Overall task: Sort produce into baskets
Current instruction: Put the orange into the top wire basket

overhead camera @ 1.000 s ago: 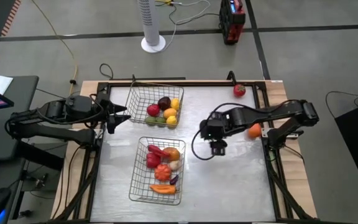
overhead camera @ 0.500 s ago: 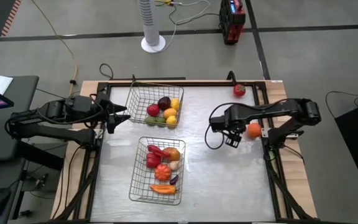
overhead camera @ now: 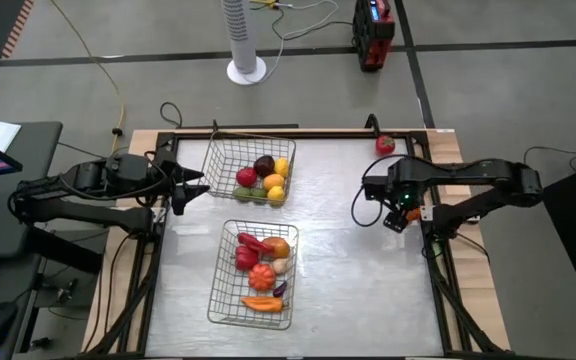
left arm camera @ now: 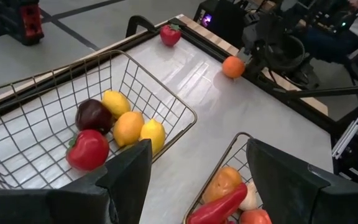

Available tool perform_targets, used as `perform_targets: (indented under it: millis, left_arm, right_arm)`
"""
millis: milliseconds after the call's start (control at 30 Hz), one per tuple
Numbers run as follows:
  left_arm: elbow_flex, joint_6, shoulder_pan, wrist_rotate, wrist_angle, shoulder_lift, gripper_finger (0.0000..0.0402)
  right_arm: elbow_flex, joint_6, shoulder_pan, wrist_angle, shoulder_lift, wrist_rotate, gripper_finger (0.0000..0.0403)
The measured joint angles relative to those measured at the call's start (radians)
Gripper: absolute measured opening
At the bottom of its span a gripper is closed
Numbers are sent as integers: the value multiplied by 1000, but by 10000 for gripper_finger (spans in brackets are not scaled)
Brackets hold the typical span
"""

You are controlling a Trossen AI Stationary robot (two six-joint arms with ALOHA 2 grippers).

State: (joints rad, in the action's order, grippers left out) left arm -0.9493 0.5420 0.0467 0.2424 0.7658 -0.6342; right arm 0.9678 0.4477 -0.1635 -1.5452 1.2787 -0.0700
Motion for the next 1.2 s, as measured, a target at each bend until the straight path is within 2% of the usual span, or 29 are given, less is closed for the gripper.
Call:
perform_targets:
  millis: [67,333,733,900,1200]
  left_arm:
    - [0,0,0,3,5,0,249]
    - [0,0,0,5,7,0,249]
    - [0,0,0,-1,7,1,249]
    - [0,0,0,-2,7,1,249]
    - [0,0,0,-6,8,0,249]
  right_arm:
    - [-22,31,-18,5,-21,7,394]
    - [-138,95,-104,78,-82,53,397]
    - [-195,36,-253,173,-61,21,398]
    - [-220,-42,-285,172,-4,37,398]
    - [-221,-162,-275,236,177,38,397]
